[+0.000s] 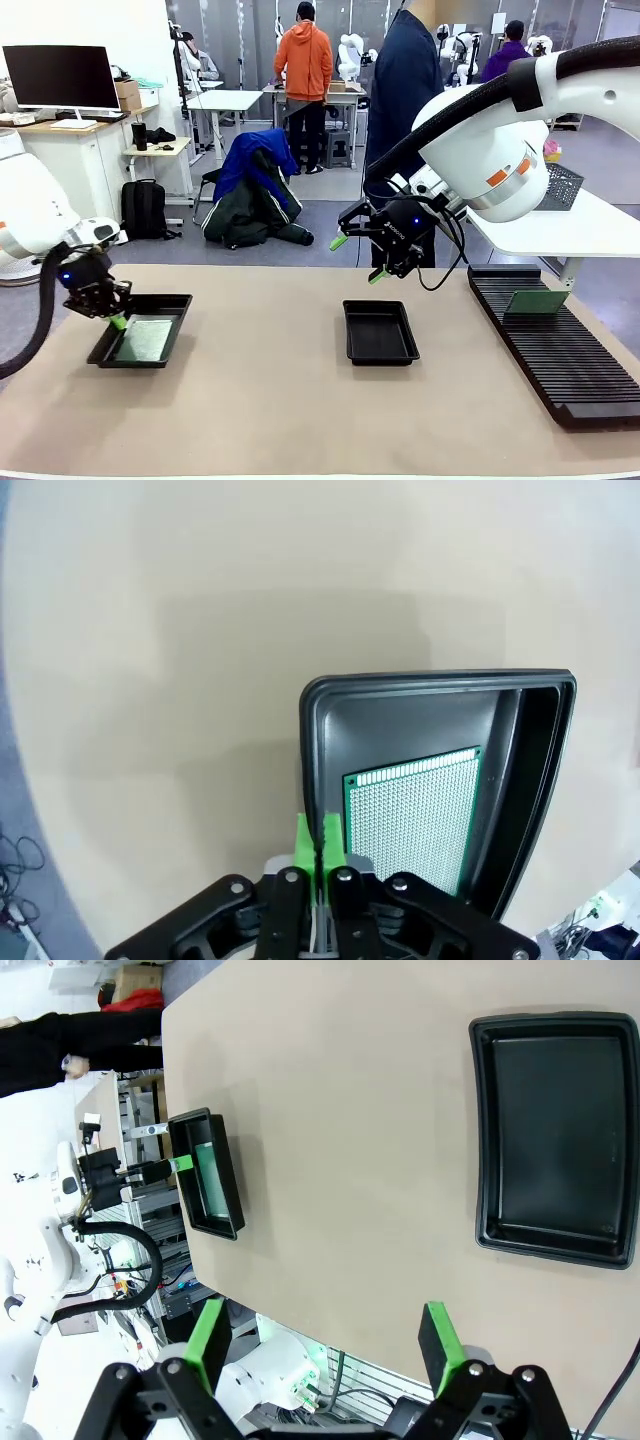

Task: Inspect and transfer BCBs to ESD trays.
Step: Pick up the ESD tray and place it on the left side of the table.

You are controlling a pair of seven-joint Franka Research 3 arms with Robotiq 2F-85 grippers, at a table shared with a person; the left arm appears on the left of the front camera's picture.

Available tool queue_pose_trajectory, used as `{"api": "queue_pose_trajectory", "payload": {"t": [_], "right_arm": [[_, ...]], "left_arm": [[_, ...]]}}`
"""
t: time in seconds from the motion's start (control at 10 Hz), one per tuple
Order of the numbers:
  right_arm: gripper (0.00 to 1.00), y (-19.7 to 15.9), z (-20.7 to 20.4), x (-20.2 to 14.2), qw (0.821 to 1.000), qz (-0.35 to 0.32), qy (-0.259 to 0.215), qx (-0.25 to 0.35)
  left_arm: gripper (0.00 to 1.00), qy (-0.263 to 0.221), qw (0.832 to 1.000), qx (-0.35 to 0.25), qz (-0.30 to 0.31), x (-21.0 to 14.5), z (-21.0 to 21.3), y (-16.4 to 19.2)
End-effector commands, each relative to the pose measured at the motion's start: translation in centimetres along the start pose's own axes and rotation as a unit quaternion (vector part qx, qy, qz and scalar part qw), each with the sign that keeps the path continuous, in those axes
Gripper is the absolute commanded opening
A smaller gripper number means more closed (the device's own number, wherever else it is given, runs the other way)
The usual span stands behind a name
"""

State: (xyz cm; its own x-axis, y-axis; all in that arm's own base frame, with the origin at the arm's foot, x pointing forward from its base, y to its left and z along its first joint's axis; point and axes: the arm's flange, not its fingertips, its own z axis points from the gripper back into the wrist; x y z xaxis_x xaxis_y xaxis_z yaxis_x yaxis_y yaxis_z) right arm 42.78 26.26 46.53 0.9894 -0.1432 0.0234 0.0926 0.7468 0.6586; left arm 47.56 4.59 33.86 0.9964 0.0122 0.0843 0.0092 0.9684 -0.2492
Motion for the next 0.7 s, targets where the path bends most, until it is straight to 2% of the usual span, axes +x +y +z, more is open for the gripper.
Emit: {"api": "queue_pose_trajectory", "payload": {"t": [0.0,0.6], "right_arm": [[1.00,0.1,-0.2,0.1,1.000,0.000,0.001,-0.002],[1.00,0.1,-0.2,0.1,1.000,0.000,0.001,-0.002]], "left_arm": [[0.01,0.007,1.000,0.011,-0.018,0.3,1.0,1.5],[0.01,0.013,0.999,0.032,-0.005,1.4,-0.4,3.2]]}}
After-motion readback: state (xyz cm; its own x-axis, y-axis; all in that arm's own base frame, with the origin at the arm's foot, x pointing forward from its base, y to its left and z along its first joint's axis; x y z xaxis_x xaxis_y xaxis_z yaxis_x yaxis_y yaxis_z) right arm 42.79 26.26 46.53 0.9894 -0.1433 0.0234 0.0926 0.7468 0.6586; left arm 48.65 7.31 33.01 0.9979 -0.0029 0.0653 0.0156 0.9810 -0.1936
